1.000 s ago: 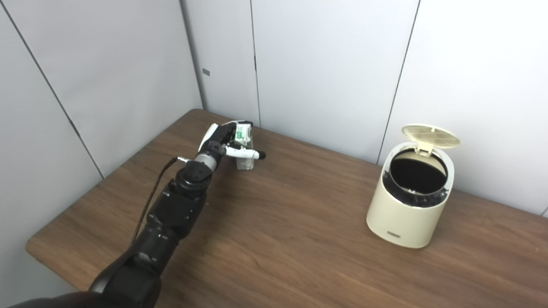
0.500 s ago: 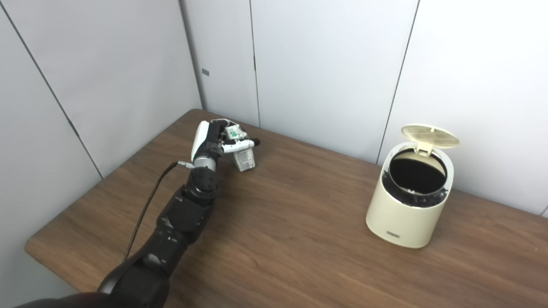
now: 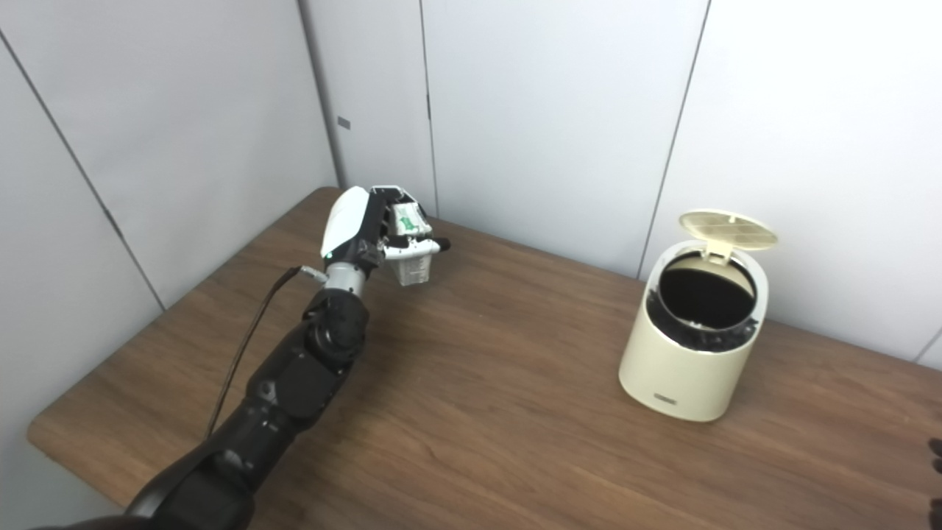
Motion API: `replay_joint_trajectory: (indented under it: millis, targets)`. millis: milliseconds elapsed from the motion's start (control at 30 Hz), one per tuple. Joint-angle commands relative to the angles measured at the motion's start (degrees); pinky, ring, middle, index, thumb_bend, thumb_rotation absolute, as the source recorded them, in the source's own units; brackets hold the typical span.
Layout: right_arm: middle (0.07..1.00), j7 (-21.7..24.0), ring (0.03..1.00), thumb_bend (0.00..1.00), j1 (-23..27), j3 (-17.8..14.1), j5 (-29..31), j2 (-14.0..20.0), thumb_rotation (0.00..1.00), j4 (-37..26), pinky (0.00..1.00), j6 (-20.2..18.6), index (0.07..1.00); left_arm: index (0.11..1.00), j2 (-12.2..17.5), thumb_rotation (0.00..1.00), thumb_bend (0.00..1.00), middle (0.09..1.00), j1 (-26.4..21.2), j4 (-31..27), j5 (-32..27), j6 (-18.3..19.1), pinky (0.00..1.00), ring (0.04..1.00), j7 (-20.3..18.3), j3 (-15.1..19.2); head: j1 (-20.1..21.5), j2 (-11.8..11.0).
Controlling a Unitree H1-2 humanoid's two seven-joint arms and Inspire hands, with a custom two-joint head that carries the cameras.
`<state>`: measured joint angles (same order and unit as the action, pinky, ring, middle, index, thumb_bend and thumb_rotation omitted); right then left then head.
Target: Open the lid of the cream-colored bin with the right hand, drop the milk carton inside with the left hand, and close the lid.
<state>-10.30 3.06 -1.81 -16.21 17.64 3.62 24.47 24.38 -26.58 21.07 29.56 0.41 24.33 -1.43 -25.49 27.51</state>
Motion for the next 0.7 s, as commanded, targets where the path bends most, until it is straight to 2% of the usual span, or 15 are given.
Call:
replay_joint_trajectory:
  millis: [0, 67, 167, 267, 367, 467, 567, 667]
  targets:
    - [0.778, 0.66, 0.752, 0.40, -2.19, 1.18, 0.66, -2.51, 0.94, -0.13, 0.56, 0.52, 0.745, 0.496, 2.11, 0.00, 0.50, 0.470, -1.45, -4.84, 4.41, -4.23, 0.33, 0.429, 3.57, -0.60, 1.64, 0.03]
    - [0.791, 1.03, 0.771, 0.38, -2.48, 1.13, -0.22, -3.12, 0.95, -1.11, 0.57, -1.01, 0.762, 0.498, 1.71, 0.00, 0.50, 0.469, -0.52, -7.65, 5.51, -5.62, 0.31, 0.416, 3.82, -0.73, 2.47, 0.06]
    - [0.787, 1.12, 0.763, 0.40, -2.80, 1.05, -1.65, -4.35, 0.96, -2.30, 0.56, -2.81, 0.764, 0.491, 1.04, 0.00, 0.51, 0.470, 0.59, -11.70, 5.21, -7.90, 0.33, 0.432, 2.97, -0.35, 3.93, 0.25]
    - [0.784, 1.83, 0.756, 0.38, -3.21, 1.25, -1.17, -5.67, 0.95, -3.66, 0.57, -4.66, 0.760, 0.477, 0.26, 0.00, 0.51, 0.475, 1.21, -15.63, 3.25, -10.18, 0.37, 0.463, 1.16, 0.03, 5.52, 0.51]
    - [0.786, 1.75, 0.764, 0.34, -3.51, 1.46, -2.53, -6.88, 0.96, -5.31, 0.59, -6.43, 0.767, 0.462, -1.33, 0.00, 0.50, 0.478, 1.44, -19.72, 2.80, -10.92, 0.47, 0.491, 0.48, 0.69, 7.31, 0.96]
    - [0.791, 1.83, 0.771, 0.27, -3.57, 1.73, -3.73, -8.04, 0.98, -7.21, 0.61, -8.07, 0.774, 0.454, -3.26, 0.00, 0.50, 0.482, 1.45, -23.30, 2.86, -11.02, 0.43, 0.502, 0.38, 1.60, 9.19, 1.41]
    - [0.804, 1.87, 0.787, 0.15, -3.10, 1.77, -4.13, -9.01, 0.90, -8.22, 0.63, -9.37, 0.784, 0.464, -4.36, 0.00, 0.50, 0.490, 0.81, -24.39, 2.16, -13.29, 0.38, 0.464, 0.08, 2.26, 11.72, 1.56]
    - [0.810, 1.63, 0.799, 0.08, -2.72, 1.35, -3.75, -10.62, 0.82, -9.48, 0.67, -11.46, 0.790, 0.472, -5.14, 0.00, 0.50, 0.482, 0.37, -25.43, 1.40, -16.10, 0.41, 0.459, -0.44, 2.37, 14.00, 1.64]
